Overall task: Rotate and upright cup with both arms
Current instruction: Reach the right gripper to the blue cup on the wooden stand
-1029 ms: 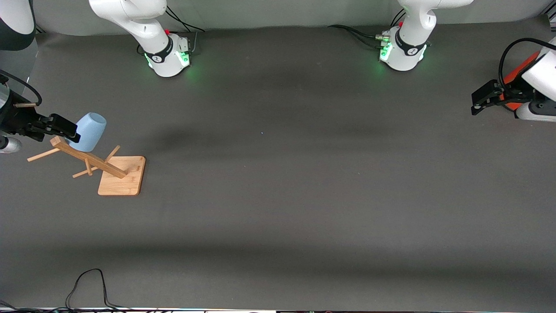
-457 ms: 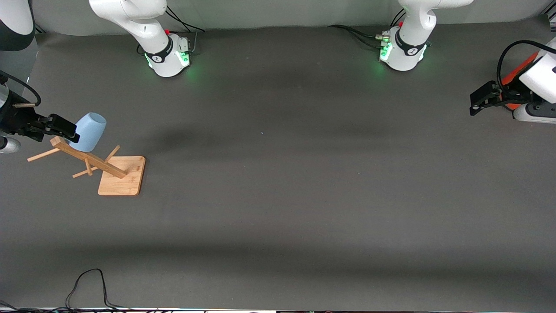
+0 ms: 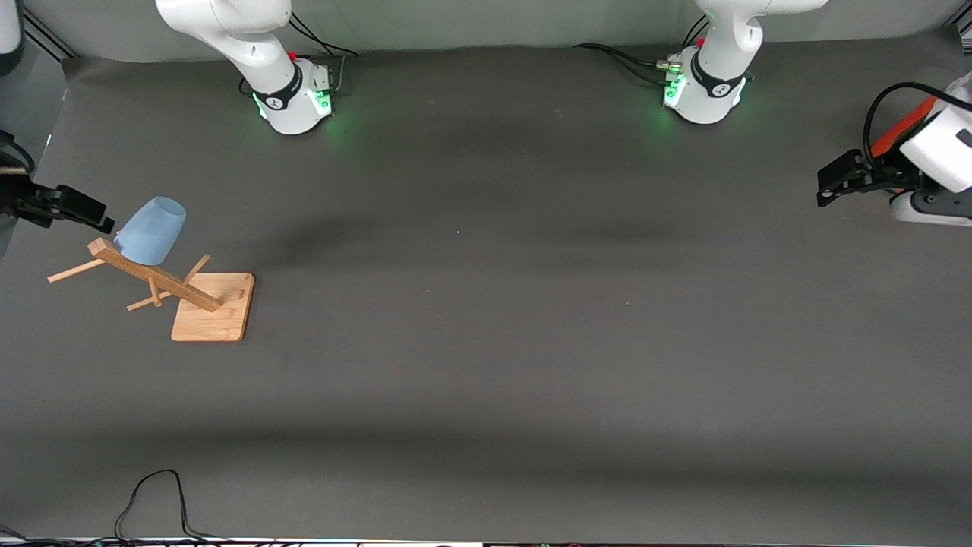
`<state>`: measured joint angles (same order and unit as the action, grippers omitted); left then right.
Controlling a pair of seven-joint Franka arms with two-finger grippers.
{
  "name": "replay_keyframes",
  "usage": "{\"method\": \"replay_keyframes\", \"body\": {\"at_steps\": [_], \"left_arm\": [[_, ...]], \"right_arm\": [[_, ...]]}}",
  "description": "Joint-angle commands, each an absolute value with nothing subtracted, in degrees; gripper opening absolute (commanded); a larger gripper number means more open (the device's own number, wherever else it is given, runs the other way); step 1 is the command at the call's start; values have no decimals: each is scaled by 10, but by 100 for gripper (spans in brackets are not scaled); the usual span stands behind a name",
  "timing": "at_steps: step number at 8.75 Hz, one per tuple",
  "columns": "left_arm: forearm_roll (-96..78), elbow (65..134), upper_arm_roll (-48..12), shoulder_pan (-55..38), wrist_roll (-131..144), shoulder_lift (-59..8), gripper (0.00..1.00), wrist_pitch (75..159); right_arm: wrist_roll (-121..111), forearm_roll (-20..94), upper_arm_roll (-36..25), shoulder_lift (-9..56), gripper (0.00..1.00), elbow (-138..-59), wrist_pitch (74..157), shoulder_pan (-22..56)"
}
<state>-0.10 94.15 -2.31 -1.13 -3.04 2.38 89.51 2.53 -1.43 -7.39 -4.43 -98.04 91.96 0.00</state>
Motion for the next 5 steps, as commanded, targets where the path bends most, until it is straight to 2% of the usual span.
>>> {"method": "replay_keyframes", "body": {"at_steps": [1,4,5], "left_arm": [[-7,943,-24,-8,-37,30,100,889],[-7,944,-24,-10,-37,29,100,878],[-7,944,-25,-10,-37,29,100,875]], "right_arm": [[15,-18,-90,-76,100,-1017,927,3],[58,-12,-91,-72,100,-1018,923,4],[158,-11,-91,-73,100,-1020,922,5]]}}
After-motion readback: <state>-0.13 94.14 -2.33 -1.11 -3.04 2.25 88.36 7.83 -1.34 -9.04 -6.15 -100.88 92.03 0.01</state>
